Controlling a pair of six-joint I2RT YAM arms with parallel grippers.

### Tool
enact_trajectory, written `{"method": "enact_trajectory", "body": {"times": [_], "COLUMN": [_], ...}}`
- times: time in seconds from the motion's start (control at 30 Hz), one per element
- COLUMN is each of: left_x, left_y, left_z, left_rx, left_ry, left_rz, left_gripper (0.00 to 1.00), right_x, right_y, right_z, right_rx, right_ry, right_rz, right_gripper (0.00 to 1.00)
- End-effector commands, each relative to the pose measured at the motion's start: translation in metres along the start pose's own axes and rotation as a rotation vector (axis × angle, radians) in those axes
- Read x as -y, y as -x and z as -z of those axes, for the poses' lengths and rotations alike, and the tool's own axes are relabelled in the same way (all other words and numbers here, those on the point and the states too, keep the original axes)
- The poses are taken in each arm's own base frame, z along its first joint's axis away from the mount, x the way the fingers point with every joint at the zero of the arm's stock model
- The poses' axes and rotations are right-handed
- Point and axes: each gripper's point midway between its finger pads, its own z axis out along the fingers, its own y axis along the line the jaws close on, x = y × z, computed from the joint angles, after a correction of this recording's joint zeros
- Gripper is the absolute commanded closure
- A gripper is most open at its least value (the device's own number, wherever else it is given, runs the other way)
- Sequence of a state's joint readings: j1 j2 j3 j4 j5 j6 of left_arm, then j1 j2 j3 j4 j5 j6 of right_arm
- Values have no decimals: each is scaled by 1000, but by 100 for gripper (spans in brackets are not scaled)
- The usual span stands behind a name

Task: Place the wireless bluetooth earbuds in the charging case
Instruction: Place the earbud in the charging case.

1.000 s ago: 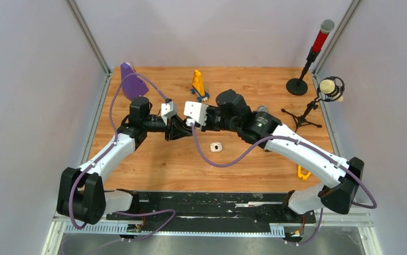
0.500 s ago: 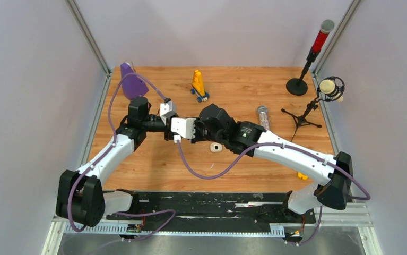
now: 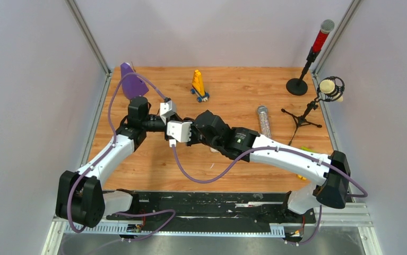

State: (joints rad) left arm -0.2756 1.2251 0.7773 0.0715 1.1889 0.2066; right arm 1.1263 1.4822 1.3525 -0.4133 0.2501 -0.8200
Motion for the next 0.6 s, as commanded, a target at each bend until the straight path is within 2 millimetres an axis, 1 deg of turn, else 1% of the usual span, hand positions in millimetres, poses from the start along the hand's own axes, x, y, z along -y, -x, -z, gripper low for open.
{"method": "enact_trajectory", "body": {"times": [0.0, 0.13, 0.3, 0.47, 0.57], "left_x": [4, 3, -2, -4, -5], "left_y": [21, 22, 22, 23, 24], "left_z": [0, -1, -1, 0, 1], "left_rx": [45, 49, 53, 57, 58], "left_ry": [-11, -6, 9, 17, 22], "left_rz": [-56, -43, -29, -29, -32], "left_gripper": [79, 80, 81, 82, 83], "right_x": [-2, -5, -8, -14, -13], "right_y": [4, 2, 5, 7, 8], "right_z": [-4, -5, -2, 2, 4], "right_rx": [5, 2, 18, 23, 20], "right_ry": [-43, -67, -79, -68, -70], "right_rz": [10, 11, -18, -29, -35], "right_gripper": [82, 83, 83, 79, 76]}}
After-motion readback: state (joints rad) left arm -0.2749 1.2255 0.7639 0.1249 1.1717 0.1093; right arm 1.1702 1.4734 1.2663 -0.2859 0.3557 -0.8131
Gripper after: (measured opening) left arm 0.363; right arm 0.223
